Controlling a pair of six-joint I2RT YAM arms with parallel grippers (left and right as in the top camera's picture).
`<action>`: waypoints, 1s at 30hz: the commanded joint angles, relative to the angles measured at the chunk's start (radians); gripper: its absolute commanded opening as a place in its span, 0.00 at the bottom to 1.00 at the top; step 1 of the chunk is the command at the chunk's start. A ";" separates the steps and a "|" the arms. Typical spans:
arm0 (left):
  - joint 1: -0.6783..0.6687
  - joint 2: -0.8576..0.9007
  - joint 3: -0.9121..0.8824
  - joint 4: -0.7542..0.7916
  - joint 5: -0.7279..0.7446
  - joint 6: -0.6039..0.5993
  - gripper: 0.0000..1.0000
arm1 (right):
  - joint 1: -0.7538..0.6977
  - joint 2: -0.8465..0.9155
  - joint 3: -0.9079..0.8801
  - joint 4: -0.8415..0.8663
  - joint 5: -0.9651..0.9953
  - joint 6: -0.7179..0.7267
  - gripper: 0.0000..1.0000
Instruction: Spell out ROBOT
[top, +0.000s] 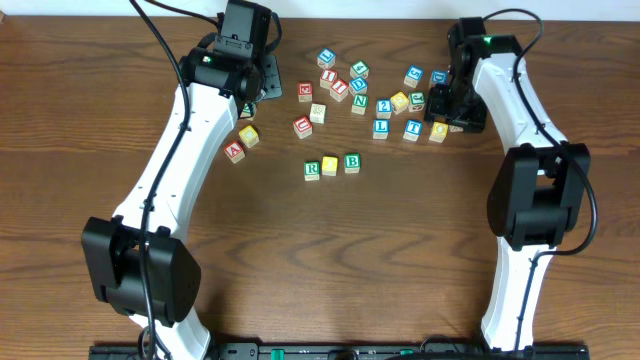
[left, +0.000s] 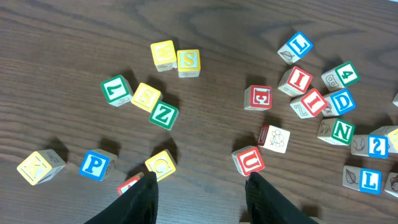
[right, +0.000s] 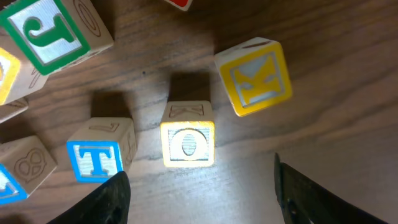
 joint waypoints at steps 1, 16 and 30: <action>0.005 0.008 -0.008 0.002 -0.017 0.021 0.45 | 0.002 -0.005 -0.034 0.033 -0.009 -0.006 0.68; 0.005 0.008 -0.008 0.000 -0.017 0.021 0.45 | 0.002 -0.005 -0.140 0.166 -0.009 0.061 0.55; 0.005 0.008 -0.008 -0.006 -0.016 0.021 0.45 | 0.002 -0.005 -0.151 0.238 -0.009 0.061 0.46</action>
